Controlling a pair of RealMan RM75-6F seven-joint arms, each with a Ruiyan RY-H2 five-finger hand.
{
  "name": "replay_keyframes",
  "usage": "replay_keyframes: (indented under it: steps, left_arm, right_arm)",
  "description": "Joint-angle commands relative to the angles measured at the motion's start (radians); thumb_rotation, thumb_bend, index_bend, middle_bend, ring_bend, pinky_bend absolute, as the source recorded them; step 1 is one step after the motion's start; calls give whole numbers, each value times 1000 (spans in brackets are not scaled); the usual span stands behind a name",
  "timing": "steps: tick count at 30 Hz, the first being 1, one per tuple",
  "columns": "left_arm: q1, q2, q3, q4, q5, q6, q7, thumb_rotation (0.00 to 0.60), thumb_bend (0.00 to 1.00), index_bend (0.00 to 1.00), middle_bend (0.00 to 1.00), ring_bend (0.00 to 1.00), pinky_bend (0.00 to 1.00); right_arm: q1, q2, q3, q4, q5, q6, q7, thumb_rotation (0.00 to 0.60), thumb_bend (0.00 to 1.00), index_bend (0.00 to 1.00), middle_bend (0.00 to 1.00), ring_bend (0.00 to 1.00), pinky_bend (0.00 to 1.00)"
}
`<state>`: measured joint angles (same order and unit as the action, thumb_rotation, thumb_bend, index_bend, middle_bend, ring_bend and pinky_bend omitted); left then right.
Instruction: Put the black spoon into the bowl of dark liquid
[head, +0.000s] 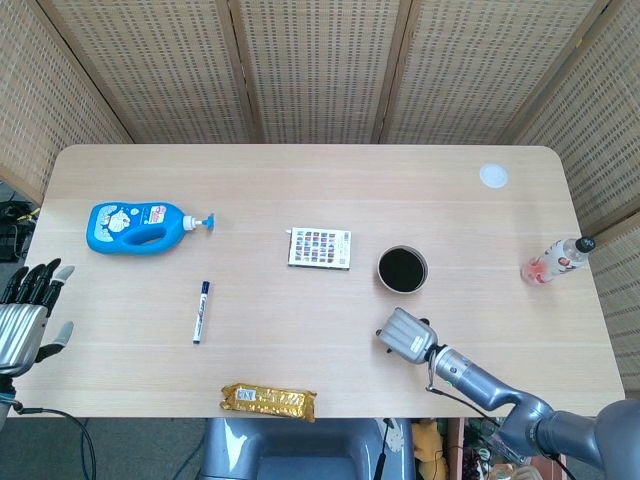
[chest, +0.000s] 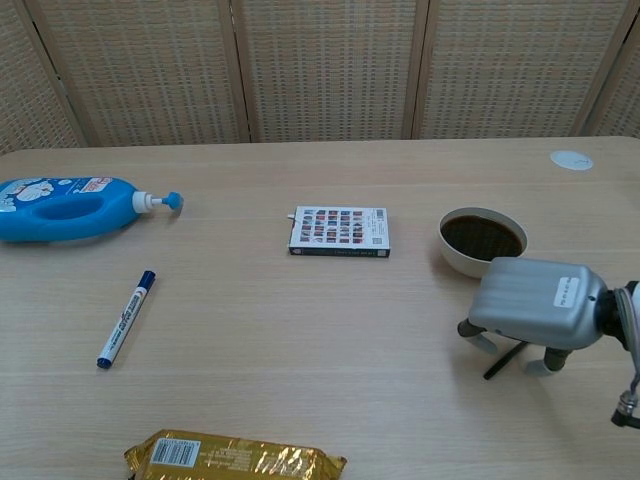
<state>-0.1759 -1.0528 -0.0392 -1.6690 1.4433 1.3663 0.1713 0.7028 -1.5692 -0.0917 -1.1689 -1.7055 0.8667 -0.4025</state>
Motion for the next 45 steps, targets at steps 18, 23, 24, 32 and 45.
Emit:
replay_keyframes:
  steps: [18, 23, 24, 32, 45]
  left_arm:
    - [-7, -16, 2, 39, -10, -21, -31, 600, 414, 0, 0, 0, 0]
    - [-7, -19, 4, 49, -12, -24, -41, 600, 414, 0, 0, 0, 0]
    - [-7, -19, 4, 51, -13, -25, -43, 600, 413, 0, 0, 0, 0]
    - [-8, -22, 5, 61, -14, -30, -53, 600, 414, 0, 0, 0, 0]
    - [-7, -24, 8, 68, -20, -35, -59, 600, 414, 0, 0, 0, 0]
  right_arm:
    - [19, 21, 41, -113, 148, -121, -177, 600, 410, 564, 817, 727, 688]
    - [19, 21, 41, -127, 175, -133, -212, 600, 409, 564, 817, 727, 688]
    - [19, 21, 41, -129, 179, -134, -219, 600, 410, 564, 817, 727, 688]
    - [15, 14, 34, -141, 200, -133, -252, 600, 417, 564, 816, 727, 688]
    - [14, 17, 27, -171, 246, -147, -295, 600, 435, 564, 816, 727, 688]
